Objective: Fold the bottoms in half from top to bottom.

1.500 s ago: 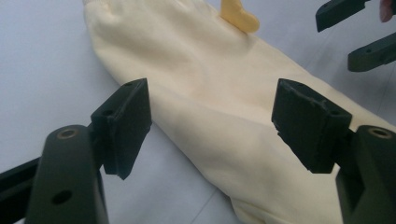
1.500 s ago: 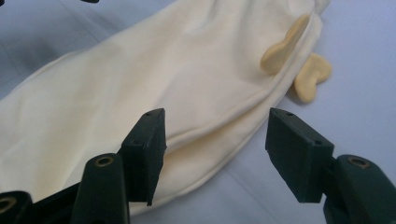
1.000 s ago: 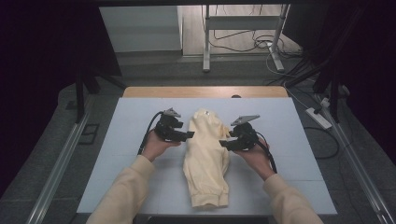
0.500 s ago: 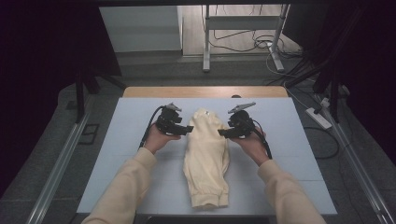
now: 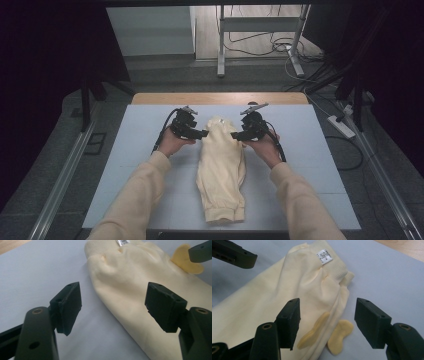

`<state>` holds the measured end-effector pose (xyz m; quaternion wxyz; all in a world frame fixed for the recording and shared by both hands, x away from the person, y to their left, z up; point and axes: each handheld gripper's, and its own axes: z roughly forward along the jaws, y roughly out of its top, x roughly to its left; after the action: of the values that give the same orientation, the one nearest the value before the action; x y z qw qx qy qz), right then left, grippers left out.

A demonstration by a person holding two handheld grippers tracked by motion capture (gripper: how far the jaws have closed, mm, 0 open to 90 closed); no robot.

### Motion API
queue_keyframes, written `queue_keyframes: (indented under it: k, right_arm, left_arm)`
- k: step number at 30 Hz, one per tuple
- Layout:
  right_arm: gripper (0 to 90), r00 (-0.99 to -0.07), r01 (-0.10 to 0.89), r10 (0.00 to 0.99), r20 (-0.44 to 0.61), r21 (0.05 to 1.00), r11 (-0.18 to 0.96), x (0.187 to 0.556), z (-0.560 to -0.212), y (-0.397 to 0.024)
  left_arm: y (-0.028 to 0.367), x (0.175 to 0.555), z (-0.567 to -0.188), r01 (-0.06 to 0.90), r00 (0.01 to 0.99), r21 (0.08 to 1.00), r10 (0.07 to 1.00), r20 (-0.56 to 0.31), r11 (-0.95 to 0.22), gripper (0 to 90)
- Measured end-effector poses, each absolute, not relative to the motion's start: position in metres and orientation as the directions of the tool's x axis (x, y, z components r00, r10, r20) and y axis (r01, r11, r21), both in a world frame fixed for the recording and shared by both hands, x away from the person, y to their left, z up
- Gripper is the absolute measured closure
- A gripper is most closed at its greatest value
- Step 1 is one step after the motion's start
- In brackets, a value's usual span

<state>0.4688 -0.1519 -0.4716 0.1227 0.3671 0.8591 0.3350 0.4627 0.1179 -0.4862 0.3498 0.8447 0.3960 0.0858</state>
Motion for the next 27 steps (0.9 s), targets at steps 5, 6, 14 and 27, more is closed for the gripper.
queue_keyframes:
  k: [5,6,14,27]
  right_arm:
    - [37.7,-0.695,0.553,0.718,0.032,0.662,0.505,0.475,-0.472,-0.151]
    - [37.8,-0.688,0.561,0.725,0.039,0.662,0.497,0.477,-0.473,-0.15]
    - [37.8,-0.675,0.576,0.737,0.048,0.658,0.485,0.49,-0.478,-0.147]
    - [40.7,-0.668,0.612,0.742,0.049,0.603,0.512,0.504,-0.497,-0.143]
  left_arm:
    - [0.117,0.47,-0.491,0.619,0.663,0.656,0.736,-0.14,-0.433,28.8]
    - [0.117,0.471,-0.493,0.621,0.66,0.655,0.738,-0.139,-0.432,28.8]
    - [0.112,0.479,-0.499,0.627,0.651,0.652,0.746,-0.139,-0.426,29.5]
    - [0.111,0.488,-0.51,0.666,0.628,0.615,0.762,-0.157,-0.422,31.2]
